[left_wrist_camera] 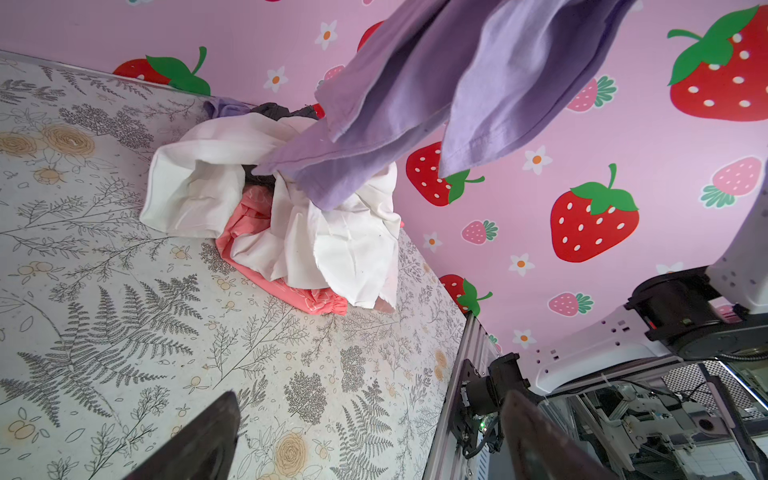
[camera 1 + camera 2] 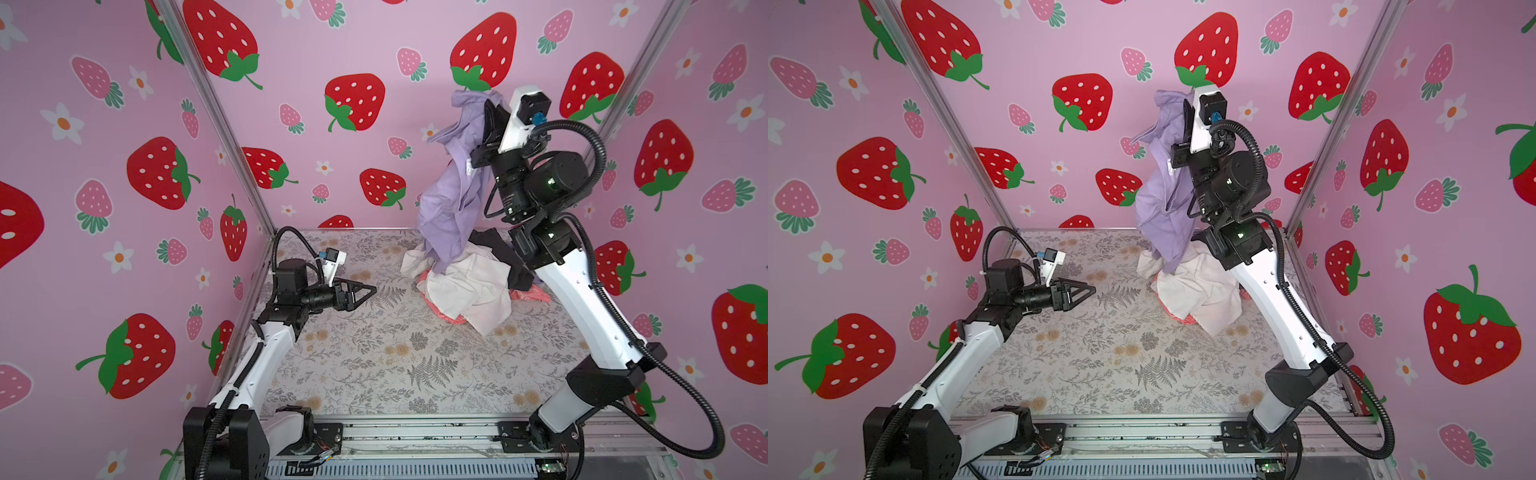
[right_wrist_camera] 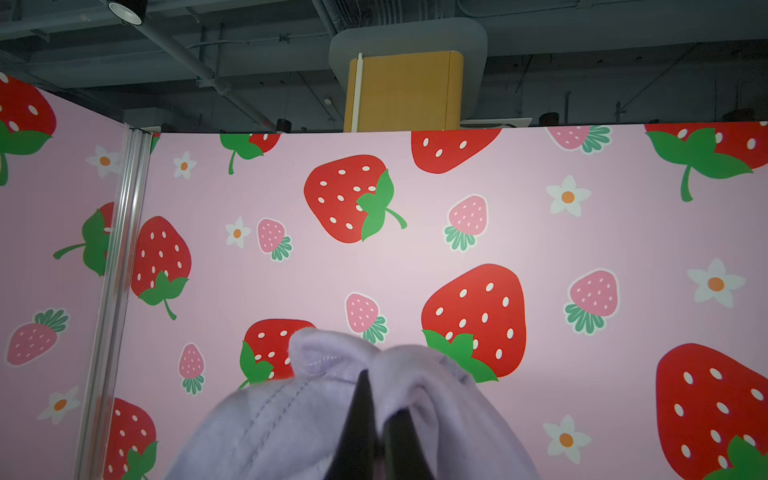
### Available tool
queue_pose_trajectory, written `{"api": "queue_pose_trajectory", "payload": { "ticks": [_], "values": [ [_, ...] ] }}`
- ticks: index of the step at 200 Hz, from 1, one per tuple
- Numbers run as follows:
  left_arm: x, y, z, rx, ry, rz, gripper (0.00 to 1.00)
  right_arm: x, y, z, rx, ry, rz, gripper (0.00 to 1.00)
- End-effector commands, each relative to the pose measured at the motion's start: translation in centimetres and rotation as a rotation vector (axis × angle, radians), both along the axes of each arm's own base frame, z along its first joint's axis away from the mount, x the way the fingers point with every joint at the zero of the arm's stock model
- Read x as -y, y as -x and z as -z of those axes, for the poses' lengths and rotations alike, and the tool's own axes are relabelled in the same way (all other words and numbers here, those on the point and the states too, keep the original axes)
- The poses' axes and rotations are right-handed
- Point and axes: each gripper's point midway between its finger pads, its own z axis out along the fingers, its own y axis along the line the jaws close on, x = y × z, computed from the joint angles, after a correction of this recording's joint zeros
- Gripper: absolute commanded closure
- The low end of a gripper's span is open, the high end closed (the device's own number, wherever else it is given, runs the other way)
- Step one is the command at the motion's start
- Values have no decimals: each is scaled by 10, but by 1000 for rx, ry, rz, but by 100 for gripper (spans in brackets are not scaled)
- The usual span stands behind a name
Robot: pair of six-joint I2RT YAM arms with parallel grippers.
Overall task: Pick out a specific cloth from the pile
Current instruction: 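Raise the lavender shirt higher, pulling it free of the white cloth, then swing the held lavender shirt toward the left gripper's side of the table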
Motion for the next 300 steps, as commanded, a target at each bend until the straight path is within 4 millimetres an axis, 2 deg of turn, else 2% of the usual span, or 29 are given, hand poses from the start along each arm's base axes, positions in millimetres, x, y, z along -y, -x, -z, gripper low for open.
{"api": "queue_pose_trajectory", "payload": {
  "ticks": [1,49,113,142,162,188,201,226,253,268,300],
  "values": [
    [3,5,-4,29,8,24,1,34,30,-31,87,-57,58,100],
    [3,4,-4,26,10,24,1,64,35,-28,37,-57,186,100],
    [4,3,-5,21,14,24,1,101,70,-50,115,-100,249,100],
    [4,3,-5,18,15,23,1,109,83,-60,136,-117,240,100],
    [4,4,-9,26,19,23,1,105,88,-63,144,-121,182,100],
    [4,8,-16,47,23,17,1,83,86,-62,129,-89,72,100],
    [4,11,-22,63,25,15,1,65,82,-60,113,-66,-14,100],
    [2,17,-36,106,26,-4,1,11,75,-48,63,-21,-270,100],
    [-5,25,-52,159,3,-73,1,-51,62,-20,-25,14,-540,100],
    [-8,33,-62,197,-7,-97,1,-79,58,-5,-66,20,-663,100],
    [-15,48,-79,288,-27,-149,1,-124,61,19,-127,11,-897,100]
  ]
}}
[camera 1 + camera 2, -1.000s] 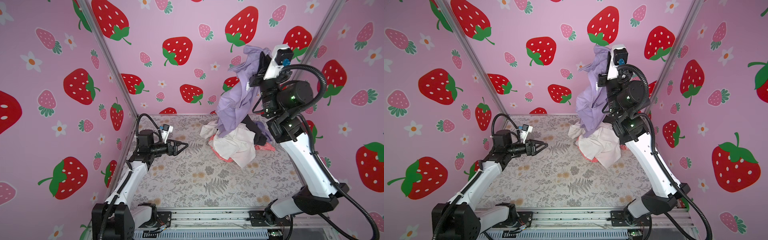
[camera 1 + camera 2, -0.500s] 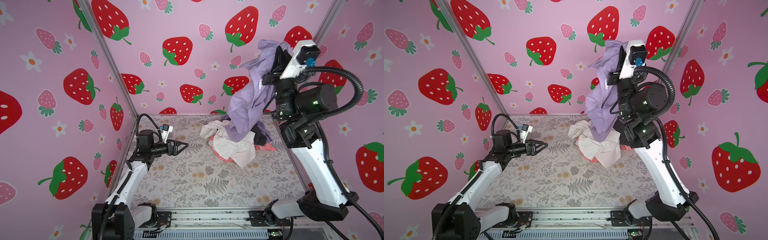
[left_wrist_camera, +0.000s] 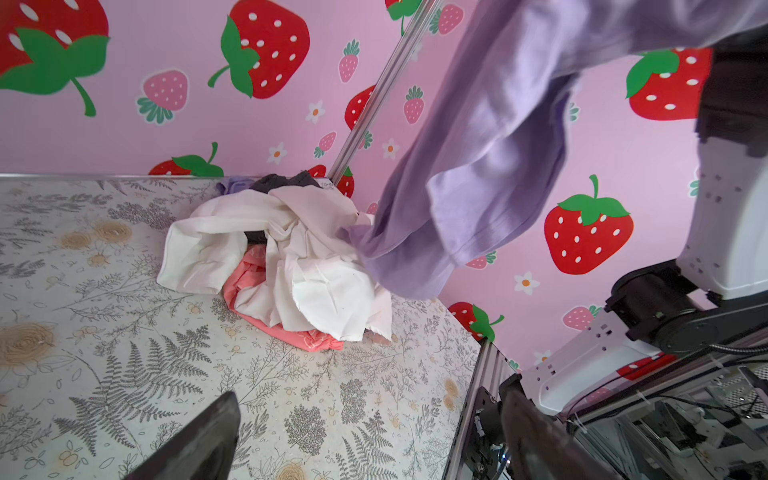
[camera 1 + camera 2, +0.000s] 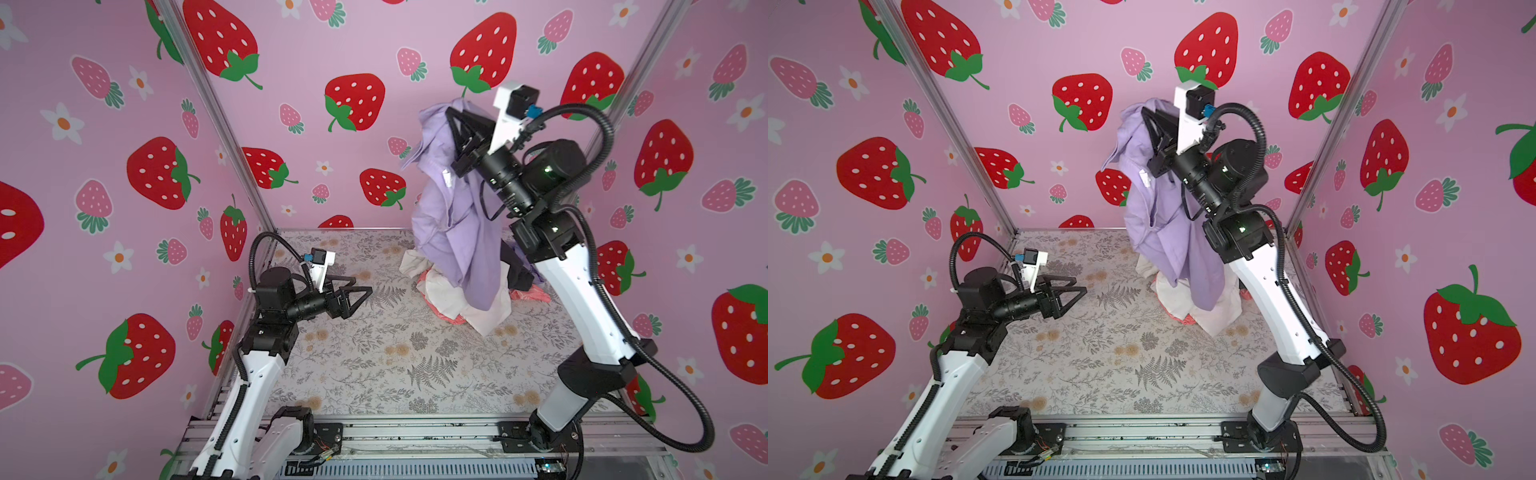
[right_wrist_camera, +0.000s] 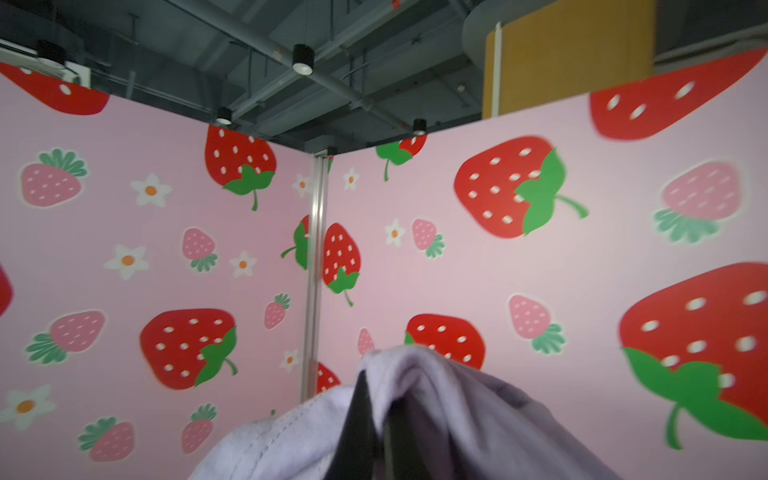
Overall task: Pick out a specific cloth from the pile
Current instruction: 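Swing the held lavender shirt toward the left gripper's side of the table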
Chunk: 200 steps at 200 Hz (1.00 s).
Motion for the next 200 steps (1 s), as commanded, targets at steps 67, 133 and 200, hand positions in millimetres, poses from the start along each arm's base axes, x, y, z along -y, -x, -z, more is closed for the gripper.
{"api": "queue_pose_trajectory", "payload": {
  "ticks": [67,133,200],
  "values": [
    [-10,23,-26,146,-25,-87,1,-110,58,26,-104,-107,-733,100],
    [-12,27,-27,166,-33,-101,1,-168,27,121,-318,-52,-859,100],
    [-11,27,-28,172,-29,-96,1,-215,-5,264,-637,45,-932,100]
  ]
}}
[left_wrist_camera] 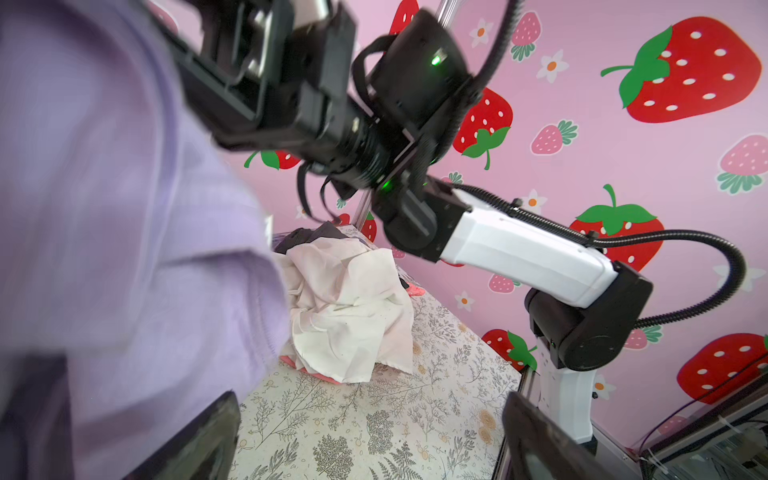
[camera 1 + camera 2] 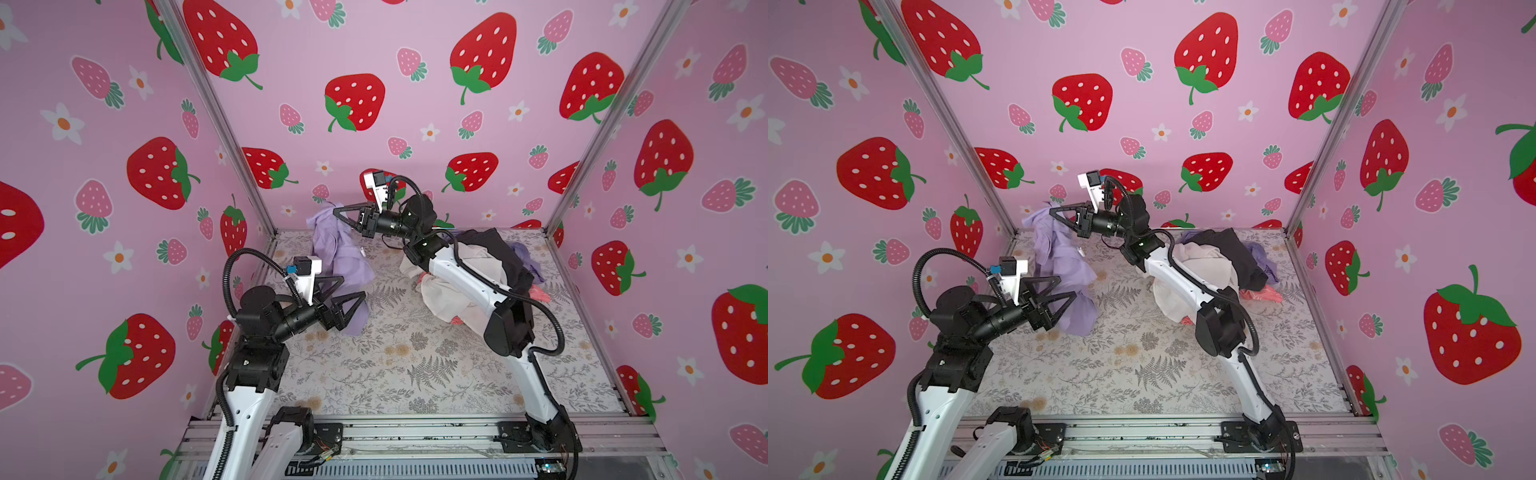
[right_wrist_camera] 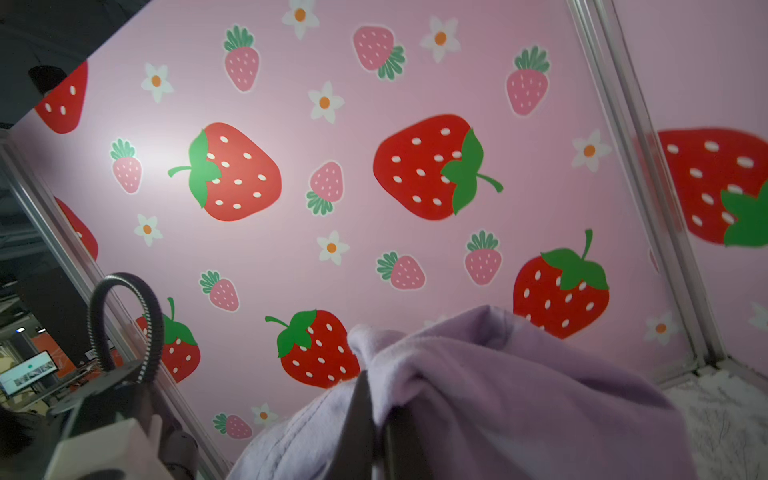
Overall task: Pick out a specific cloth from the pile
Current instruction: 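Swing the held lavender shirt toward the left gripper's side of the table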
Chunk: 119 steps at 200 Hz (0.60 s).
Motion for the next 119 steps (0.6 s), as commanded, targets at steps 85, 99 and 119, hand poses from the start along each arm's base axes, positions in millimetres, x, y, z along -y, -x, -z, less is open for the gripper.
{"api": "queue_pose_trajectory", "payload": {
  "ticks": [85,99,119],
  "values": [
    [3,-1,5,-1,0,24,1,-5,19,150,-261,183,-113,100],
    [4,-2,5,-4,0,28,1,-1,22,176,-287,247,-96,100],
    [4,-3,7,-12,3,32,1,4,29,214,-318,349,-74,100]
  ]
}}
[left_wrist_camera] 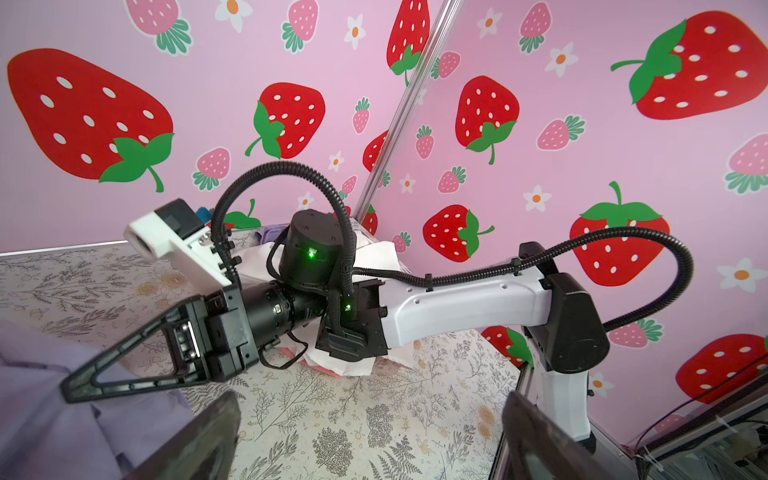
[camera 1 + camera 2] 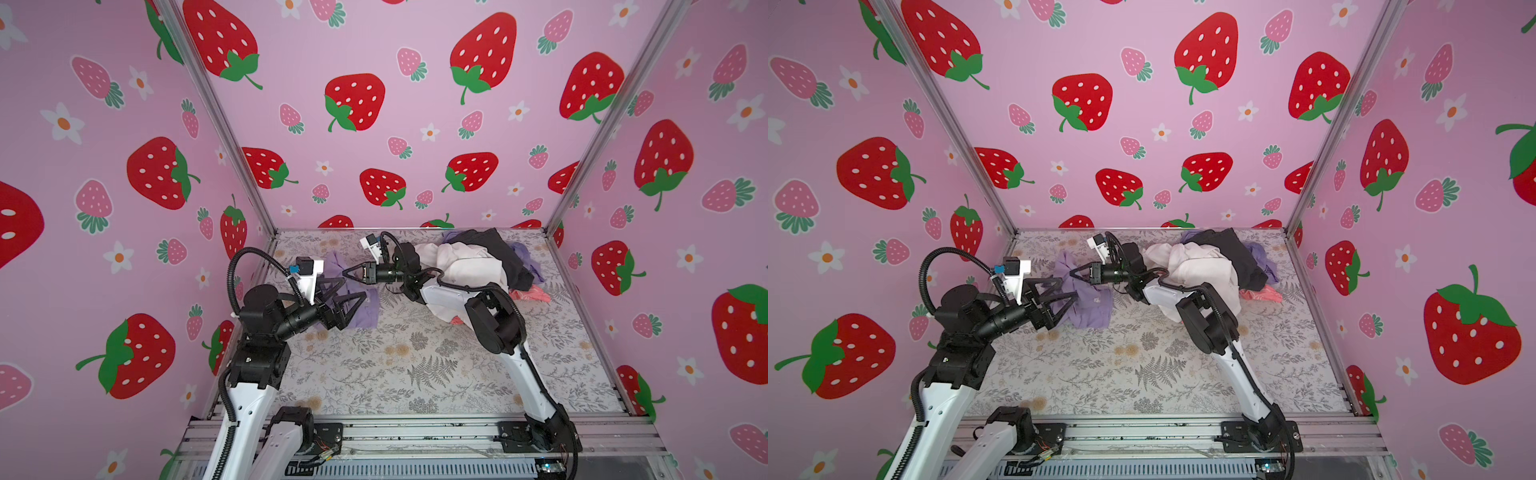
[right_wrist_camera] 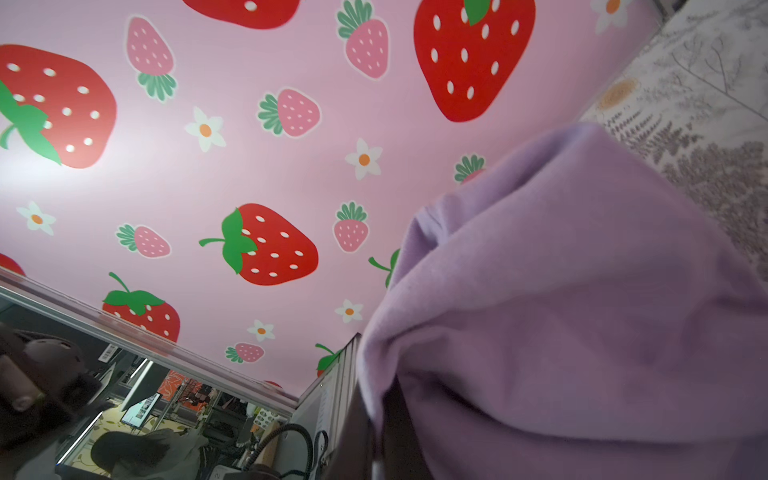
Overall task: Pick out a specific cloth from the pile
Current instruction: 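Swing the held lavender shirt toward the left gripper's side of the table, then lower the lavender shirt onto the table near the left gripper and release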
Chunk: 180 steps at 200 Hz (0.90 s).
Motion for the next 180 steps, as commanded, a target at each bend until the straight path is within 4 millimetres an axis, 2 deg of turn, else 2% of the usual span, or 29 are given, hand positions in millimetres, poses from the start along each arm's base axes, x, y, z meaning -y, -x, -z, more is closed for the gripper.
{"api": "queue_pose_trajectory", "payload": {
  "ticks": [1,20,55,87,122,151,180],
  "values": [
    [4,2,-4,21,5,27,1,6,15,-1,45,40,-9,100],
    [4,1,-3,13,5,30,1,8,24,25,18,122,-22,100],
    [4,-2,0,-4,7,31,1,7,33,56,23,230,-20,100],
    [5,-3,1,-9,7,32,1,6,40,89,37,365,-12,82],
    [5,-5,2,-16,10,31,1,5,43,113,24,429,0,63],
    [5,-7,3,-24,12,29,1,0,36,133,0,465,12,58],
    [4,-9,3,-24,12,21,1,-9,28,140,-1,468,19,55]
  ]
}}
